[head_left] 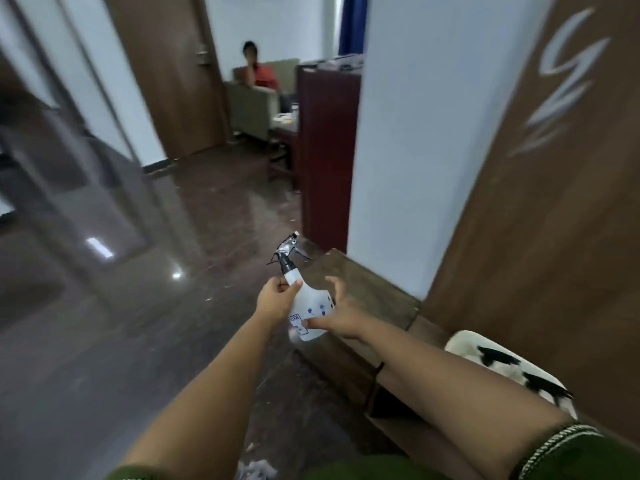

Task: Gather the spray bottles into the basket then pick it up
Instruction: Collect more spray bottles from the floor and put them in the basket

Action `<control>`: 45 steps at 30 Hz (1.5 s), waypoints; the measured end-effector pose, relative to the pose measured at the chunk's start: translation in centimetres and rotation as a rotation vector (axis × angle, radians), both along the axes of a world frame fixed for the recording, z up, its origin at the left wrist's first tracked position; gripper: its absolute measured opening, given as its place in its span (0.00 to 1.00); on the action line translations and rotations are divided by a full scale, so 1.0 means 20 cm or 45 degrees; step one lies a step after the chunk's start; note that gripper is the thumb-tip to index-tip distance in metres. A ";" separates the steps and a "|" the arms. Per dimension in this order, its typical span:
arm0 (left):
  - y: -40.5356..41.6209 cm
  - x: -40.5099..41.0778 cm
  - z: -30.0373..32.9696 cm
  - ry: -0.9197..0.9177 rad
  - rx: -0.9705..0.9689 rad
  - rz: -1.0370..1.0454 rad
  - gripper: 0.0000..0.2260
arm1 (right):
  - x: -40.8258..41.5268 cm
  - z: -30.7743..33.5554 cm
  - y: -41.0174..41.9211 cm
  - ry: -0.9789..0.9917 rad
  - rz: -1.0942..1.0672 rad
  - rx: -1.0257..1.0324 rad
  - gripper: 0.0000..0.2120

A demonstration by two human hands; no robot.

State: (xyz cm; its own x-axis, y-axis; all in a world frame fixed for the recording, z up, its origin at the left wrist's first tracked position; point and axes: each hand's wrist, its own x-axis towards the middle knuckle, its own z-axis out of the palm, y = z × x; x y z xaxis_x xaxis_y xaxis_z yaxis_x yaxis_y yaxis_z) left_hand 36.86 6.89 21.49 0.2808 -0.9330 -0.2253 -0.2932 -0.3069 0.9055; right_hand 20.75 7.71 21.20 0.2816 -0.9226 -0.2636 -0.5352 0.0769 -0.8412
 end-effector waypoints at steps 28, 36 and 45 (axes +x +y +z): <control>-0.41 -1.78 -0.23 -0.164 -0.282 -1.776 0.08 | -1.38 -0.43 0.43 0.298 -1.357 0.121 0.40; -0.32 -1.90 -0.51 -0.390 -0.245 -1.874 0.08 | -1.55 -0.68 0.35 0.163 -1.461 0.323 0.29; -0.30 -1.91 -0.87 -0.499 -0.055 -1.941 0.03 | -1.58 -0.93 0.32 0.157 -1.053 0.693 0.31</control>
